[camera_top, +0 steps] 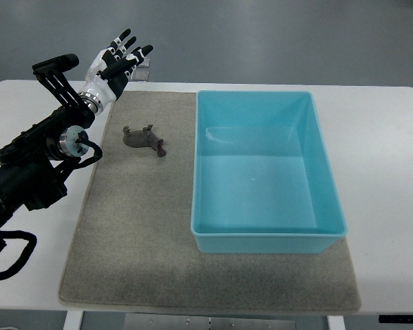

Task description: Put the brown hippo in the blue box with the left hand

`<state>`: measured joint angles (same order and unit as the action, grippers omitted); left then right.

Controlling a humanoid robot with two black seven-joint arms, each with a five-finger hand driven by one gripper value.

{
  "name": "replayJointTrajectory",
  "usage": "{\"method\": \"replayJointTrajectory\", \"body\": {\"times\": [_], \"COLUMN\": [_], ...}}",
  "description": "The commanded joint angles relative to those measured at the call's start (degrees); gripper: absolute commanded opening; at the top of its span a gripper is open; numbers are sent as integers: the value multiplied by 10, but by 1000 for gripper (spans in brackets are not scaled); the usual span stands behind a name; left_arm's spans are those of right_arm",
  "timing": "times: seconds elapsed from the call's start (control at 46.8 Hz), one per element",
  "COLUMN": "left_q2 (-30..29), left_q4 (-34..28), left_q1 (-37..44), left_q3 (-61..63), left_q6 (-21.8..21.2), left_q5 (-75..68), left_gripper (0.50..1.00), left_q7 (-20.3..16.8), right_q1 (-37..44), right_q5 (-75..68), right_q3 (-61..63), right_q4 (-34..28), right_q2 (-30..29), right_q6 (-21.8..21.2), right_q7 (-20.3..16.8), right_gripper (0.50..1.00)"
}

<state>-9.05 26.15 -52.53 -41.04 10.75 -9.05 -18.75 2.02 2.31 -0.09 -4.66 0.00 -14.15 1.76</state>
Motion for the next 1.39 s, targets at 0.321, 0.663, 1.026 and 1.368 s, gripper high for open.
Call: {"method": "replayJointTrajectory", "body": {"times": [0.321,0.663,1.026,1.368], "left_q2": [-6,-8,-72,-139], "left_q4": [1,34,100,163], "left_q1": [-3,0,-20,-69], "left_q3": [1,11,100,226], "left_q6": [-6,-4,-5,3], "left_q5": [-1,-10,-11,-40], "left_gripper": [999,999,999,999], "left_q7": [0,3,7,8], "right_q1": [0,0,0,0], "right_q5": [0,0,0,1], "right_q3": [0,0,0,0], "right_q4": [0,0,0,0], "right_q2": [0,0,0,0], "right_q6": [0,0,0,0], "right_q7": [0,0,0,0], "right_gripper": [936,936,936,936]}}
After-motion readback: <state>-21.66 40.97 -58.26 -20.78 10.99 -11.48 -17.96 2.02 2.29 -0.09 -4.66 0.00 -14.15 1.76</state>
